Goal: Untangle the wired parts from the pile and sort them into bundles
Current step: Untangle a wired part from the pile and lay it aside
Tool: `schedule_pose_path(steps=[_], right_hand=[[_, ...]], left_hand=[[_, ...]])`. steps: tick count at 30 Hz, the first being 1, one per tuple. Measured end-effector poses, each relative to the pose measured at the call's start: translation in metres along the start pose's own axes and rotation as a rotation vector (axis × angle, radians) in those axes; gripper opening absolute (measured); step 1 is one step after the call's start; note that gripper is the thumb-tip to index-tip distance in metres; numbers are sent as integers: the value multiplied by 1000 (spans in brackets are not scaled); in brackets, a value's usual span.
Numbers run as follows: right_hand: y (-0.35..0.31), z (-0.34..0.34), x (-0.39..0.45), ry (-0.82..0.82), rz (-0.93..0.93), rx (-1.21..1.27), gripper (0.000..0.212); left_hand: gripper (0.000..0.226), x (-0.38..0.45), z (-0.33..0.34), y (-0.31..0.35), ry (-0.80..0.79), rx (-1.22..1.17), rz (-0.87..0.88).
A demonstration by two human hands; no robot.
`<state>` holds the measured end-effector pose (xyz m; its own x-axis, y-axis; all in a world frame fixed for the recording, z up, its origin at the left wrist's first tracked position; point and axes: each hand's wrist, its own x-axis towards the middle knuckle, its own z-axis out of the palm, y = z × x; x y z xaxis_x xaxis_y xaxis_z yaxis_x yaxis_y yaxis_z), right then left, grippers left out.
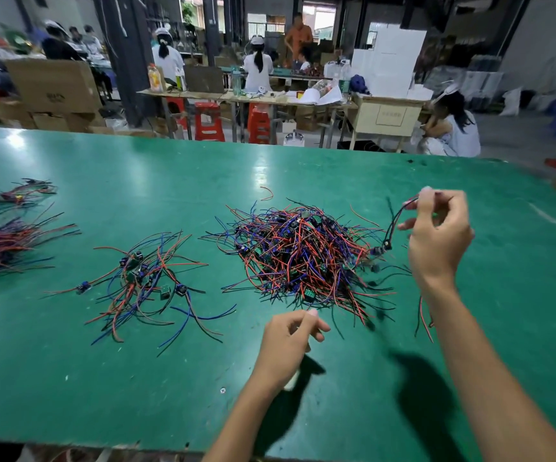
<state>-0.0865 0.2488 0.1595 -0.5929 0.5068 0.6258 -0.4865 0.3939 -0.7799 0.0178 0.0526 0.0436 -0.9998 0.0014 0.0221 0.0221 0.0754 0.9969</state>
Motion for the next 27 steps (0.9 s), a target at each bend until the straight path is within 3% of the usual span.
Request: schedule_pose_path(steps=[3, 6, 11, 14, 22, 27], right_hand=[[-30, 0, 9, -93, -26, 9, 17], [-49, -2, 2, -136, 11, 171, 16], [-57, -1, -24, -314, 250, 447, 16], [-53, -1, -36, -380, 412, 557, 17], [-40, -13, -44, -409, 531, 542, 18], [-24, -10, -42, -260, 644, 554, 18]], left_hand=[[37, 3, 5, 8, -30, -62, -31], [42, 9, 9, 23, -107, -195, -121], [57, 23, 15, 55, -260, -638, -267], [48, 27, 14, 69, -211, -911, -323], [13, 31, -7, 61, -14, -956, -295], [12, 31, -19, 52, 112, -789, -187]])
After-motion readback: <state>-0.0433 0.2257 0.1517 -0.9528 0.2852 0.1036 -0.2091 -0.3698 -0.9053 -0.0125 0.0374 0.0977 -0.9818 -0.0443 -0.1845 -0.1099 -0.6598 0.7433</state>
